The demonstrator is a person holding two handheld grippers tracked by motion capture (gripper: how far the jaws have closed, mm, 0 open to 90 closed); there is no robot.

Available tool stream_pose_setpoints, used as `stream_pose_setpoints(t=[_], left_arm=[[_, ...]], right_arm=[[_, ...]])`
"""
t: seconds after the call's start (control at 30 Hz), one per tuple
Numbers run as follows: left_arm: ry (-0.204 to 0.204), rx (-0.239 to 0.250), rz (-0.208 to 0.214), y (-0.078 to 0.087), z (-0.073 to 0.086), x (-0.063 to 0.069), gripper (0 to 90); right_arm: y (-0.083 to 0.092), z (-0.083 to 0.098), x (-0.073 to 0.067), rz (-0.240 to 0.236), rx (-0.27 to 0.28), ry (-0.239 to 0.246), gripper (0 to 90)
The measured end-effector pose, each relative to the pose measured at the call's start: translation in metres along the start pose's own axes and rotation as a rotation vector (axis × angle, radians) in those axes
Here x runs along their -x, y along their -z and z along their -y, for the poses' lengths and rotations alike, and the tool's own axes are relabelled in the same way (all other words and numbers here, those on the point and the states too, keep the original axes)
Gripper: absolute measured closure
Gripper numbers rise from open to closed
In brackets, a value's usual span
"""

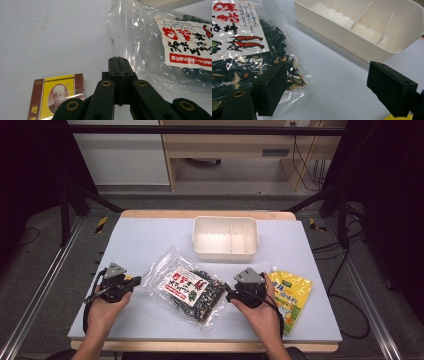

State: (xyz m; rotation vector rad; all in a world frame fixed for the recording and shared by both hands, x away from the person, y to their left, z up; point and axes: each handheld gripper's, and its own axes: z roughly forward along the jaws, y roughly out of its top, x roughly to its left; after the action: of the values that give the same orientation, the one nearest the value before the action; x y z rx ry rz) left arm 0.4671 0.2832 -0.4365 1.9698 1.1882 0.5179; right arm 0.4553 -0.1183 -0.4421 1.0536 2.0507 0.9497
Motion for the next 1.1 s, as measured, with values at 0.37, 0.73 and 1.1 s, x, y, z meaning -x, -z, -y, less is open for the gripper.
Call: stream_pose_setpoints(t=[0.37,0.73,1.1], left_arm=[[-0.053,0.018,0.004,0.003,-0.007,0.001,90.0],[-0.044,0.027,0.039,0.006,-0.011,-0.006,90.0],[-0.057,0.057,0.069,0.014,-0.027,-0.003,90.0]], right_arm=[[0.001,0.001,0.001,0.003,0.002,0.0,17.1],[0.003,-0.001,-0.001,0.01,0.016,0.012,17.1],[0.014,-0.01,-0.003,0.013,0.058,0.024,17.2]])
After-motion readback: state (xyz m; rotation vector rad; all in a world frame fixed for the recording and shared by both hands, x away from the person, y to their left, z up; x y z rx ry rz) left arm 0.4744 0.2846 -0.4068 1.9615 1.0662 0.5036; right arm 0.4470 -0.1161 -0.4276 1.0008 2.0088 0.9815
